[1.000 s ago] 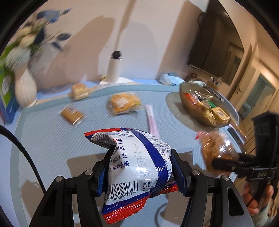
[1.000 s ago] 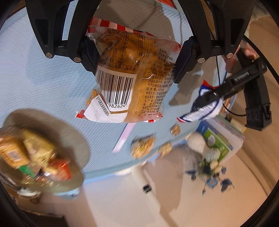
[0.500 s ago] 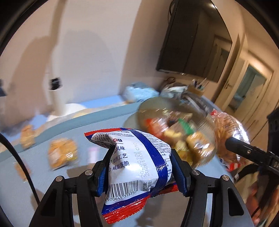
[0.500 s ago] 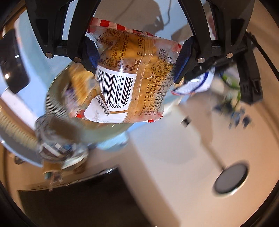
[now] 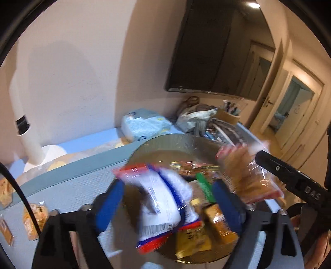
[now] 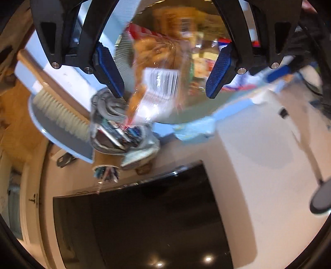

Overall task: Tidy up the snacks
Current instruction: 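Carry both bags over the glass bowl and open both grippers, then move both grippers toward the wrapped cake bar and pink stick pack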

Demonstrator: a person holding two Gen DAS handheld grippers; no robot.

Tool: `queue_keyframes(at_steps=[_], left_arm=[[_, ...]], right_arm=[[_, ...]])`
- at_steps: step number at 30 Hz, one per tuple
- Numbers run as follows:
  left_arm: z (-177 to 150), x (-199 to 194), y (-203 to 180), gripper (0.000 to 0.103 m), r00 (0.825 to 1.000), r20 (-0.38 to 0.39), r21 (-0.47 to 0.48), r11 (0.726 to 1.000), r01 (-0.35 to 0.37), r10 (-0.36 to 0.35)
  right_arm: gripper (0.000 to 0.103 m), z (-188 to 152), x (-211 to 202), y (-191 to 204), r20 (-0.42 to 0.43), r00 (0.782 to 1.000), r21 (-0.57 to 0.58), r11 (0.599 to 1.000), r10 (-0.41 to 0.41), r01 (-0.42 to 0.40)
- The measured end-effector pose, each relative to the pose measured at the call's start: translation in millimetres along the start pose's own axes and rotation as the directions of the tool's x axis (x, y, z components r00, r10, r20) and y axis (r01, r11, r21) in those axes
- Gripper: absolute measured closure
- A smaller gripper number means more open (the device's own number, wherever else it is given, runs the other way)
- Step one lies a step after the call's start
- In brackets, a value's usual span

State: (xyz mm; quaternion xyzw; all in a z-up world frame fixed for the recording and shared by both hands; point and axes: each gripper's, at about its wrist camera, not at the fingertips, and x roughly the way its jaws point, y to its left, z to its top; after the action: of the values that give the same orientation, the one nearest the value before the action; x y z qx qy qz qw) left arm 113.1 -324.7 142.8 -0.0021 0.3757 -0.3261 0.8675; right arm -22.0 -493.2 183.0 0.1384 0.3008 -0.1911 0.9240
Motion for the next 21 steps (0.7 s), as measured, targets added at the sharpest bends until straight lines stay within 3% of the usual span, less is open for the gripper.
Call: queue_keyframes(at_steps=[7, 13, 18, 21], left_arm=[[-17, -41, 45, 0.015, 0.999, 0.027, -0.005, 0.999, -0.041, 0.041], [-36, -128, 101, 0.015, 0.98, 0.099, -0.051, 0.985, -0.167, 0.172], [-58, -214, 158, 0.015, 0.948, 0.14, -0.136, 0.954, -0.269, 0.287], [-74, -259, 191, 0.015, 0.9, 0.13, -0.195, 0.901, -0.387, 0.415]], right_arm=[[0.022, -23, -17, 8, -0.032, 0.997, -0.039, 0.997, 0.065, -0.066], [0.018, -36, -54, 53, -0.022, 0.989, -0.073, 0.986, 0.147, -0.148], [0.016, -55, -85, 117, -0.027, 0.967, -0.163, 0.954, 0.253, -0.253], [0.013, -70, -95, 159, -0.055, 0.94, -0.203, 0.917, 0.338, -0.342]])
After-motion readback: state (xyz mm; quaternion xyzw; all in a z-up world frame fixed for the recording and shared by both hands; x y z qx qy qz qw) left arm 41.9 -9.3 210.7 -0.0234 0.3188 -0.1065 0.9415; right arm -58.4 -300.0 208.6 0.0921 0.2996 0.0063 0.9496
